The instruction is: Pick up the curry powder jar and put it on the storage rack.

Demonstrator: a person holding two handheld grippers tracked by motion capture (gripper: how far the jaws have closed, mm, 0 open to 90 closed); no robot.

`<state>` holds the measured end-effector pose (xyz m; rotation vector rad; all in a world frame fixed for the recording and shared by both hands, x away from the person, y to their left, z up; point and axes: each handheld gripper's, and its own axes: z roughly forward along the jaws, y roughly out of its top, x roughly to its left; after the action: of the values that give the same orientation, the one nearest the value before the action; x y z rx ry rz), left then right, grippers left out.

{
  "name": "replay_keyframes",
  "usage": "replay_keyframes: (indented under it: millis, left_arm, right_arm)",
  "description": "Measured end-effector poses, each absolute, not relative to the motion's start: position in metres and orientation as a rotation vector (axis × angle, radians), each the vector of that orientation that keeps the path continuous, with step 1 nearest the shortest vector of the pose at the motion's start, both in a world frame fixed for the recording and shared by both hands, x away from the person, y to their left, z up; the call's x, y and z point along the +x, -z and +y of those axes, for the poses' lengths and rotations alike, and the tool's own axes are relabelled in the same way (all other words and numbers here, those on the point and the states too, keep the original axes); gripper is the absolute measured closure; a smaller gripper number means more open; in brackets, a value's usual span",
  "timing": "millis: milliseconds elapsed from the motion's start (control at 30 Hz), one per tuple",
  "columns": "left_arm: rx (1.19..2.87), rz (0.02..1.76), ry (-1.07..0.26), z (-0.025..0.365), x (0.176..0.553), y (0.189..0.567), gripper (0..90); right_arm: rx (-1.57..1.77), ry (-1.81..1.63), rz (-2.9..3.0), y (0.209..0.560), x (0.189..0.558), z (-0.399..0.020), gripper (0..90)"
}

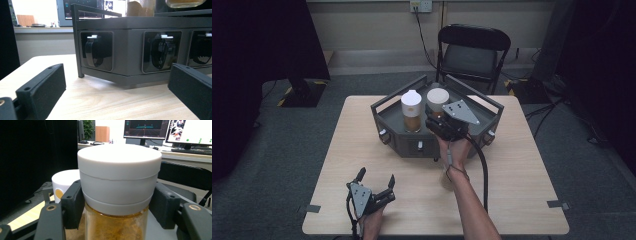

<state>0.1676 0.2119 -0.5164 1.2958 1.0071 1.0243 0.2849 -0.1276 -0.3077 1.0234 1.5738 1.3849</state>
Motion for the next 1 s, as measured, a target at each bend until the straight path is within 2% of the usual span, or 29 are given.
replay_keyframes:
  millis: [1000]
  left_arm:
    - [1.296,1.007,-1.024,0.212,0.168,0.516,1.1]
  right_arm:
    - [1.097,-1.344,1.61,0.307,0.316,-0.125,34.7]
